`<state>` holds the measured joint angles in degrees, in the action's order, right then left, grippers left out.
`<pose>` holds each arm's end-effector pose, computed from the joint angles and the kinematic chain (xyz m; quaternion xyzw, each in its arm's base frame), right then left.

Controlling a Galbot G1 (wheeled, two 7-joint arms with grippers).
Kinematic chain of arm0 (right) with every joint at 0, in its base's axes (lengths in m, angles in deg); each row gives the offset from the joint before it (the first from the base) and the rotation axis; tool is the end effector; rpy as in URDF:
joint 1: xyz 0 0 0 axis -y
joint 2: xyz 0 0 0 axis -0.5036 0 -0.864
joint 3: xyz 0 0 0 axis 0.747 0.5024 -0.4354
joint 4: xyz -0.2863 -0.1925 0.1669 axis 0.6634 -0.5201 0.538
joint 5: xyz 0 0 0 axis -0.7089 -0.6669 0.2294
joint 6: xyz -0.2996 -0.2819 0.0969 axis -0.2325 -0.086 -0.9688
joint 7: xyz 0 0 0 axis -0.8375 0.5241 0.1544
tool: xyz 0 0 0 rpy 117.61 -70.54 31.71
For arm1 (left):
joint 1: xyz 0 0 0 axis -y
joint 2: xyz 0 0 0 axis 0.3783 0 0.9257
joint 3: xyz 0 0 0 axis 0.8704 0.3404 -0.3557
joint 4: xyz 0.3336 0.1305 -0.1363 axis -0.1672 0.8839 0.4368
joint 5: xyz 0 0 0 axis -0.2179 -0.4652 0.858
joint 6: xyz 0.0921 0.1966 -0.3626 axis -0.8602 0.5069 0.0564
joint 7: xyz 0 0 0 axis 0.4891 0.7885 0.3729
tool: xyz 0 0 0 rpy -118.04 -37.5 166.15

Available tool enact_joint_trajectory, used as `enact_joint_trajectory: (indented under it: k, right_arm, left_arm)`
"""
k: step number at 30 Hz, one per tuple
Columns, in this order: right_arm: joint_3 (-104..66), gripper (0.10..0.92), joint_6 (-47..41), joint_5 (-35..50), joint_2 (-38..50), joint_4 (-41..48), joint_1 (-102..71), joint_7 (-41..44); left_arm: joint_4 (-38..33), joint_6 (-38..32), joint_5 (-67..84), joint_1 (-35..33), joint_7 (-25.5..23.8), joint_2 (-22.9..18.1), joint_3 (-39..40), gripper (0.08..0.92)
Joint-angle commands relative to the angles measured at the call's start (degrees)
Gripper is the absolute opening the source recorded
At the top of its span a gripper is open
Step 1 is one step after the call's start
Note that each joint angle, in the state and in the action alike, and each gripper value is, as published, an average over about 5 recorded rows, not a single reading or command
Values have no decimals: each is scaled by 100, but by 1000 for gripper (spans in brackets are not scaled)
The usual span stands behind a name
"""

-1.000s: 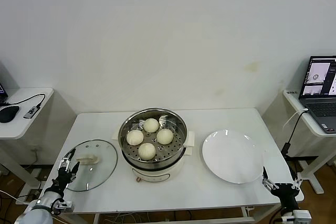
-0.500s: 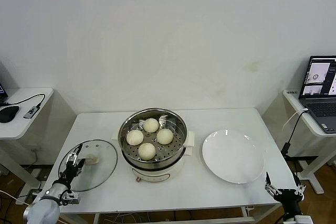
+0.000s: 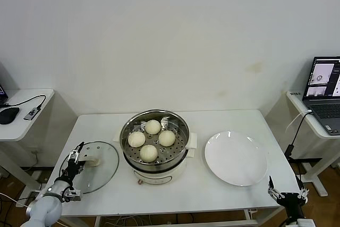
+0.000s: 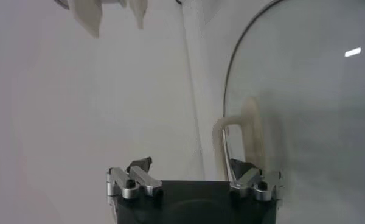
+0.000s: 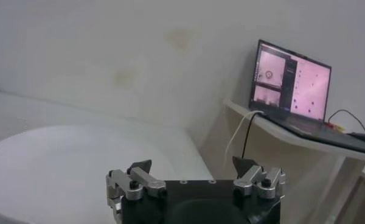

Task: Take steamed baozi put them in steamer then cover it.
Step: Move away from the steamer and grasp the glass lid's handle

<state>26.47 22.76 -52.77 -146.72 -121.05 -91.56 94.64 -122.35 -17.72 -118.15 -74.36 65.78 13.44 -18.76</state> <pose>0.1732 -0.1963 -0.4113 -0.0983 -0.9817 0.1356 0.0910 0.3527 0.2711 -0.4708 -0.0775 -0.6536 -0.7519 0.0381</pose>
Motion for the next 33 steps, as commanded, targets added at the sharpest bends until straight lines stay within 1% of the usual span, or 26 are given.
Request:
enact_joint_trajectory:
  k: [1, 4, 5, 16, 22, 25, 27, 30, 33]
  right_arm:
    - [-13, 823, -11, -41, -11, -8, -12, 8]
    - [-2, 823, -11, -68, -29, -10, -26, 15]
    - [4, 823, -10, -77, -36, -10, -32, 18]
    - [113, 823, -36, -131, -55, -90, -73, 54]
    - [178, 823, -14, -210, -58, -119, -107, 63]
    - [231, 823, 12, -265, -44, -116, -114, 73]
    - [287, 823, 32, -338, -26, -122, -121, 84]
    - [378, 823, 38, -423, 6, -169, -144, 100]
    - [445, 823, 35, -446, 32, -220, -159, 108]
  left_arm:
    - [274, -15, 47, 148, 49, -5, 86, 823]
    - [364, -28, 92, 167, 74, -16, 116, 792]
    - [391, -33, 102, 173, 86, -20, 123, 770]
    - [612, -248, 282, 244, 180, -61, 203, 454]
    - [500, -294, 383, 161, 335, -73, 164, 281]
    - [248, -274, 386, 18, 410, -67, 58, 195]
    - [-73, -209, 330, -125, 449, -60, -61, 158]
    - [-729, 9, 289, -395, 437, -15, -275, 144]
    - [-1424, 391, 396, -738, 298, 75, -519, 144]
